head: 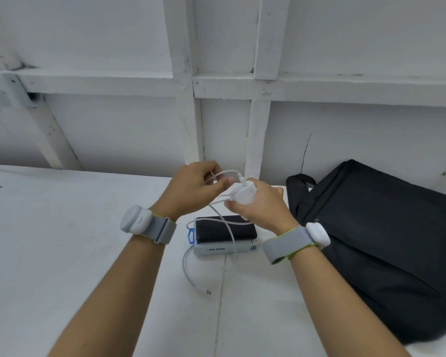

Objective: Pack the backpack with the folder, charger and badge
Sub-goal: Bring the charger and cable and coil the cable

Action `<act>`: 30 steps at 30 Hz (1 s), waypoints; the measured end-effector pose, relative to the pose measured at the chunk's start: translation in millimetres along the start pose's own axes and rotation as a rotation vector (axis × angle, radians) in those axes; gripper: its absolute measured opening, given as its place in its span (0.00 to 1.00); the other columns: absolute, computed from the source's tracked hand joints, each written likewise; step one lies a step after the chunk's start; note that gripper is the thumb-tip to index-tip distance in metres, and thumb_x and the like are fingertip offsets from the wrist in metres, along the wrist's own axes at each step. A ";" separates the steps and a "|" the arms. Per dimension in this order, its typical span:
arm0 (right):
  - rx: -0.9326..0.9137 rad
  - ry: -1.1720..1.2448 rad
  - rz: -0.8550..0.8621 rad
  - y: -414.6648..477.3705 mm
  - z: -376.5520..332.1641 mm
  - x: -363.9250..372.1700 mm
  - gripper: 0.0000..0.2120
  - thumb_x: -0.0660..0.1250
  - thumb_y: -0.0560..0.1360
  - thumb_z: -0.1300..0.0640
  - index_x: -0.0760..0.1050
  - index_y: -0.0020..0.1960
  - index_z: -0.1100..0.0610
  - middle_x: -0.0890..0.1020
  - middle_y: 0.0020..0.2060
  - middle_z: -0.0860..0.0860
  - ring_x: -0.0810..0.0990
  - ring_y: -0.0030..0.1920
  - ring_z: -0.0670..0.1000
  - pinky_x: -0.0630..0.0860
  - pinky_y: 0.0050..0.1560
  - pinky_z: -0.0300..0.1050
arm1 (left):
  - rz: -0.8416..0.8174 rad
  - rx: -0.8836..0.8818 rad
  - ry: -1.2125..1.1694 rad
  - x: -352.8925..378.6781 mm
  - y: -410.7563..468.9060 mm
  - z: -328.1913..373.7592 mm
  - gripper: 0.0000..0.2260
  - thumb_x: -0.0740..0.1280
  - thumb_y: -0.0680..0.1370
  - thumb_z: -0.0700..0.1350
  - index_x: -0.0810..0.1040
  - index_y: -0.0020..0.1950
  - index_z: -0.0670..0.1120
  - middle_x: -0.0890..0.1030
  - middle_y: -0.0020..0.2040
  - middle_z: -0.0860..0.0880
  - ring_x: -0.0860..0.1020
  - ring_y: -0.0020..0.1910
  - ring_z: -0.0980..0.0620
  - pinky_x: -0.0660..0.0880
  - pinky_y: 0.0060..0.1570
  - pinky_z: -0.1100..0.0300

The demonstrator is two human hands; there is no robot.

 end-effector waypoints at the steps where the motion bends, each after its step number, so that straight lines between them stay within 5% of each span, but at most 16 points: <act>1: 0.023 0.137 0.015 0.0 3.0 -1.1 0.22 0.68 0.62 0.32 0.74 0.42 0.50 0.81 0.37 0.46 0.80 0.44 0.51 0.72 0.54 0.55 | -0.056 -0.031 -0.120 3.1 -0.4 -3.4 0.12 0.68 0.77 0.56 0.78 0.43 0.47 0.78 0.32 0.50 0.77 0.32 0.51 0.73 0.35 0.59; 4: 0.041 0.550 -0.027 -1.1 3.7 -1.8 0.27 0.68 0.65 0.30 0.79 0.44 0.53 0.85 0.32 0.49 0.82 0.38 0.46 0.75 0.45 0.47 | -0.195 -0.117 -0.507 19.7 -3.8 -12.4 0.13 0.62 0.82 0.52 0.77 0.50 0.42 0.78 0.34 0.48 0.78 0.32 0.53 0.76 0.39 0.63; 7: 0.047 0.806 -0.119 -0.7 -7.8 -1.5 0.37 0.62 0.61 0.22 0.77 0.48 0.54 0.84 0.35 0.52 0.83 0.38 0.48 0.74 0.38 0.37 | -0.191 -0.175 -0.643 36.5 -6.9 -19.9 0.14 0.57 0.84 0.50 0.76 0.49 0.42 0.74 0.30 0.49 0.72 0.27 0.52 0.74 0.35 0.58; 10: 0.120 1.052 -0.127 4.2 -8.4 -4.1 0.26 0.55 0.75 0.34 0.74 0.53 0.55 0.83 0.42 0.58 0.81 0.36 0.52 0.74 0.46 0.43 | -0.150 -0.220 -0.656 51.5 -10.1 -21.3 0.16 0.54 0.85 0.49 0.76 0.49 0.42 0.72 0.29 0.49 0.68 0.24 0.54 0.69 0.30 0.60; 16: 0.108 0.426 -0.160 3.4 -3.3 -8.0 0.21 0.51 0.81 0.38 0.65 0.63 0.54 0.75 0.48 0.50 0.73 0.41 0.47 0.69 0.39 0.41 | 0.119 -0.308 -0.766 37.8 -6.1 -24.2 0.15 0.54 0.84 0.45 0.75 0.43 0.43 0.70 0.29 0.51 0.67 0.29 0.52 0.66 0.26 0.62; 18: 0.119 0.356 -0.056 5.5 2.0 -11.9 0.22 0.52 0.81 0.39 0.63 0.63 0.55 0.76 0.50 0.50 0.76 0.47 0.50 0.71 0.42 0.43 | 0.063 -0.275 -0.800 36.2 -10.4 -12.3 0.15 0.54 0.84 0.45 0.75 0.44 0.41 0.70 0.29 0.49 0.69 0.27 0.51 0.66 0.24 0.61; 21: 0.186 0.396 0.059 9.5 7.9 -13.1 0.21 0.52 0.81 0.39 0.64 0.62 0.55 0.77 0.53 0.52 0.76 0.53 0.55 0.72 0.51 0.48 | -0.223 -0.231 -0.844 59.5 -27.5 15.7 0.16 0.52 0.85 0.46 0.75 0.47 0.41 0.74 0.29 0.44 0.73 0.25 0.47 0.72 0.27 0.59; 24: 0.283 0.620 0.095 15.1 10.7 -10.8 0.21 0.50 0.82 0.41 0.65 0.61 0.58 0.75 0.48 0.52 0.77 0.43 0.49 0.72 0.36 0.32 | -0.417 -0.246 -0.883 89.0 -42.6 22.1 0.18 0.52 0.85 0.50 0.74 0.49 0.41 0.79 0.32 0.42 0.78 0.29 0.44 0.77 0.33 0.57; 26: 0.325 0.747 0.100 20.9 13.4 -13.2 0.25 0.48 0.83 0.43 0.66 0.63 0.64 0.75 0.41 0.55 0.74 0.33 0.47 0.67 0.23 0.30 | -0.445 -0.253 -0.860 100.8 -47.8 12.6 0.19 0.52 0.85 0.52 0.74 0.50 0.40 0.80 0.34 0.43 0.79 0.32 0.44 0.78 0.37 0.56; 30: 0.310 0.814 0.062 27.2 14.0 -22.8 0.22 0.49 0.84 0.45 0.65 0.62 0.64 0.73 0.33 0.56 0.70 0.28 0.50 0.64 0.25 0.36 | -0.492 -0.191 -0.708 115.5 -55.3 1.2 0.19 0.52 0.85 0.52 0.74 0.51 0.38 0.77 0.33 0.43 0.78 0.35 0.46 0.79 0.47 0.48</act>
Point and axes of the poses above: each hand's wrist, its own y-axis towards the middle knuckle, its own x-axis out of the palm, z = x × y, the point moved 7 cm from there along y, towards the middle knuckle
